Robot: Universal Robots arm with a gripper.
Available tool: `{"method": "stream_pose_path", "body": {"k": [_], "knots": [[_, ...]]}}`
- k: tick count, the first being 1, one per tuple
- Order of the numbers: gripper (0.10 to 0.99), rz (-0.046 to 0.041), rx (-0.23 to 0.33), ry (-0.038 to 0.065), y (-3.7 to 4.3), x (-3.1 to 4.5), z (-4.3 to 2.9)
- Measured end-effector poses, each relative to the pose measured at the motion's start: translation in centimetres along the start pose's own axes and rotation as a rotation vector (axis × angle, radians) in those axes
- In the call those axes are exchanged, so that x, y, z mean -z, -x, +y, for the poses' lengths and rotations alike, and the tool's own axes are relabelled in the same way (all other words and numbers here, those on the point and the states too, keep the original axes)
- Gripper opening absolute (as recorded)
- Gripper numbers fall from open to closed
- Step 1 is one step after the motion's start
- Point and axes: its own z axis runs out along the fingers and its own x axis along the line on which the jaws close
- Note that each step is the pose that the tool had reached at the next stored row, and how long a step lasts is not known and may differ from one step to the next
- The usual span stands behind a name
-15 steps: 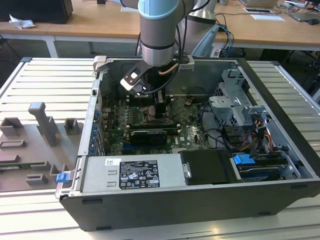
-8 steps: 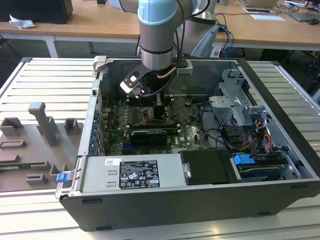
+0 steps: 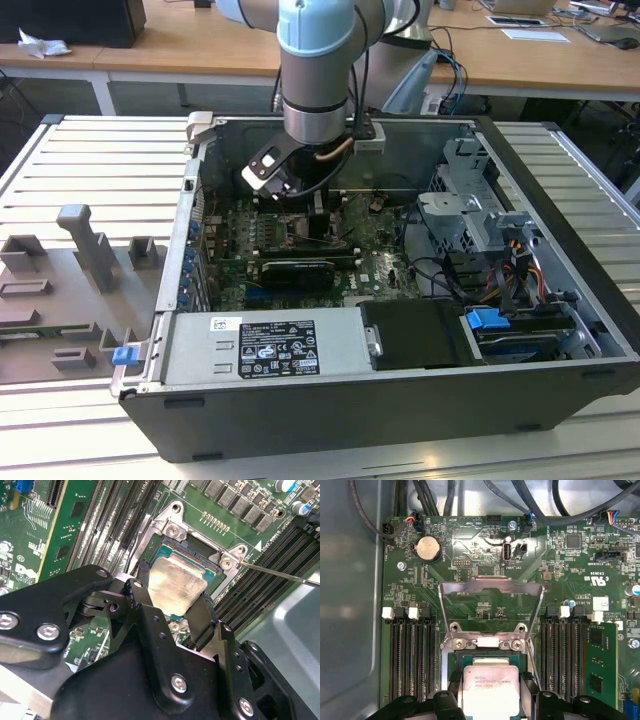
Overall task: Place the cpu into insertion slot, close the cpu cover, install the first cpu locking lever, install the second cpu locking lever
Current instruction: 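Place the cpu into insertion slot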
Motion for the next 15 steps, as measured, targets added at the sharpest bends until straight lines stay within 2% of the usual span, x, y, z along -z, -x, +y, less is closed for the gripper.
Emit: {"method": "stream_pose_path", "body": {"k": [9,11,12,15], "knots": [[0.541,0.0,0.0,0.0,0.0,-0.27,-0.02],[0.553,0.0003,0.0,0.0,-0.01,-0.28,-0.02],[0.62,0.0002,0.0,0.0,-0.01,-0.28,-0.02],[0.62,0.0004,0.0,0.0,-0.09,-0.29,-0.03]]}}
